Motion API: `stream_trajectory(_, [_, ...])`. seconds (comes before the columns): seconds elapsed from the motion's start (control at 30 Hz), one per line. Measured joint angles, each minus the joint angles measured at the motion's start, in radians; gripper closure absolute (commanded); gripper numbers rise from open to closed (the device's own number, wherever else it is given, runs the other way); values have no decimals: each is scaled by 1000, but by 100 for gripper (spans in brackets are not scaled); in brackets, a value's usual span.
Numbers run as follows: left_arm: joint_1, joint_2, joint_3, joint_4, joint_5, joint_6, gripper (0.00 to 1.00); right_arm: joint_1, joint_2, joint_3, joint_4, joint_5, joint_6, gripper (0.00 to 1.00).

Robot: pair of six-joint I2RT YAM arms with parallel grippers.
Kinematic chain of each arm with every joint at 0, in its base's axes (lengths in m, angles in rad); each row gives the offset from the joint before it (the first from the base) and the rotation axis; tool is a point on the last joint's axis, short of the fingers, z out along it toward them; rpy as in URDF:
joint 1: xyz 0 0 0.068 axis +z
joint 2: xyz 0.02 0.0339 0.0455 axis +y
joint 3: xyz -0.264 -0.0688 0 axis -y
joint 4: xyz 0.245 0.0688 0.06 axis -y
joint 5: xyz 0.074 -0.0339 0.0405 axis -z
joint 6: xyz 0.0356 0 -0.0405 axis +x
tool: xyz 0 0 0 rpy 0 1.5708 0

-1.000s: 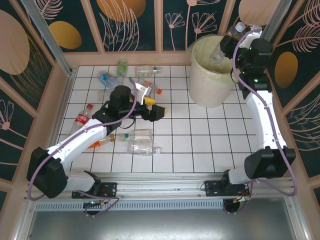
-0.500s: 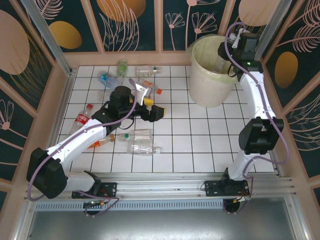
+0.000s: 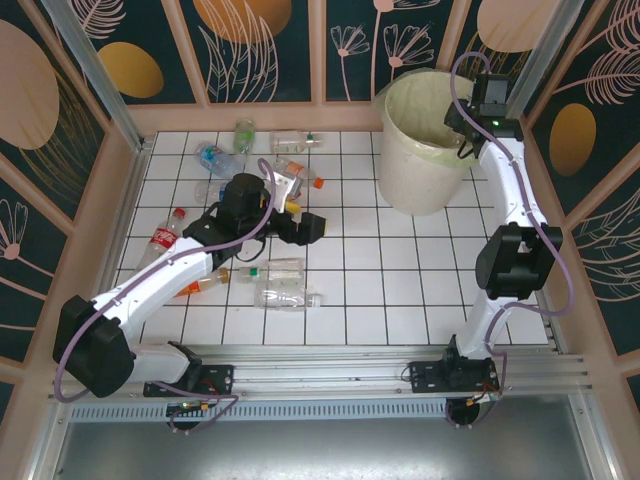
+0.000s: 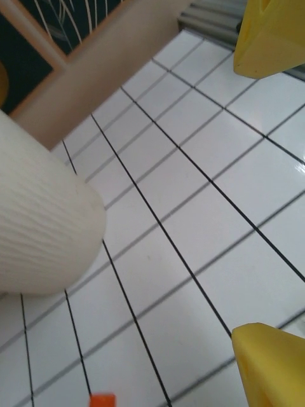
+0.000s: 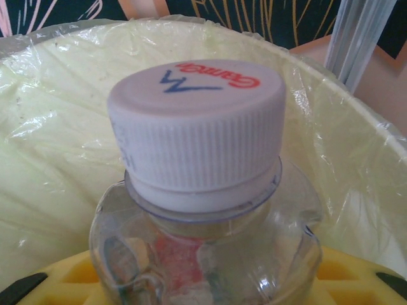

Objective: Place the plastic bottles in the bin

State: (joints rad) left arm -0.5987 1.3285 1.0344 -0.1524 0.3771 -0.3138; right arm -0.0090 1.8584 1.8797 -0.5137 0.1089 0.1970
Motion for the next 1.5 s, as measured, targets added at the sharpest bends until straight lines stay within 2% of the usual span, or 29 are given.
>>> stream_trajectory(0.1, [0, -2, 19, -87, -95, 0, 2, 0, 2, 0, 0, 11, 3, 52])
stream_trajectory(0.3, [0, -24, 14, -265, -261, -19, 1, 2, 5, 11, -3, 13, 15, 42])
stream_trajectory(0.5, [0, -53, -26, -358, -398, -66, 1, 5, 10, 48, -24, -21, 26, 29])
stream_trajectory(0.67, [4, -19, -26, -378, -495, -73, 1, 17, 8, 63, -30, -38, 21, 23])
stream_trajectory(0.87, [68, 148, 18, -368, -545, -42, 2, 85, -60, 10, -1, -58, -10, 15])
stream_trajectory(1.13, [136, 414, 235, -321, -626, 67, 4, 245, -303, -158, 108, -72, -56, 15])
stream_trajectory(1.33, [150, 641, 414, -315, -667, 151, 4, 299, -438, -320, 195, -147, -43, 15])
stream_trajectory(1.5, [171, 759, 523, -324, -683, 209, 4, 340, -500, -465, 252, -217, -5, 15])
